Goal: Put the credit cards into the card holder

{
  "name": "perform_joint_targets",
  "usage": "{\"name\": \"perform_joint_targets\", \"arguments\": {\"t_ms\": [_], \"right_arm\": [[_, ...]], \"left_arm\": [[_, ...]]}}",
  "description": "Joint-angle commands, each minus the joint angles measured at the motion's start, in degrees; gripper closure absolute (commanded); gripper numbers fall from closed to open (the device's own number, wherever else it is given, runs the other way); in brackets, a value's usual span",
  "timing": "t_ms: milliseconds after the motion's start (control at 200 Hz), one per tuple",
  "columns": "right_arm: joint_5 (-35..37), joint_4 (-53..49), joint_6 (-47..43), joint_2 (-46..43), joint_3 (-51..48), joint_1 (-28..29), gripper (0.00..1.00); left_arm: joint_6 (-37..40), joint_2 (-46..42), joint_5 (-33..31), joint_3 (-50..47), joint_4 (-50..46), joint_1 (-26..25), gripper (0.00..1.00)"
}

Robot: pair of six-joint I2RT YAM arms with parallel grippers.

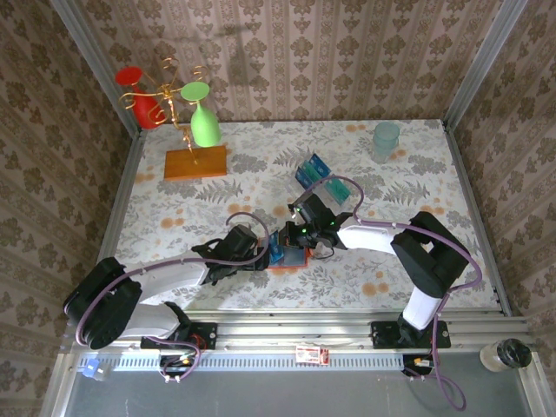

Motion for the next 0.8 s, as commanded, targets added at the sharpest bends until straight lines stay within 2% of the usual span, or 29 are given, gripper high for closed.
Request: {"name": "perform_joint_targets", "arguments": {"t_ms": [0, 465, 795], "right_arm": [[-0.9, 0.2, 0.5, 0.7, -0.9, 0.4, 1.0], [-1.2, -1.2, 0.0, -0.6, 0.5, 0.3, 1.0], [1.4, -2.6, -0.9, -9.8, -2.6, -3.2, 1.0]], "left_arm": [[-1.0, -0.2, -0.5, 0.8, -1.1, -0.6, 0.0], [-1.2, 3.1, -4.6, 1.5, -5.1, -1.9, 0.0], [-2.3, 3.2, -6.0, 1.4, -6.7, -2.5, 0.0]]}}
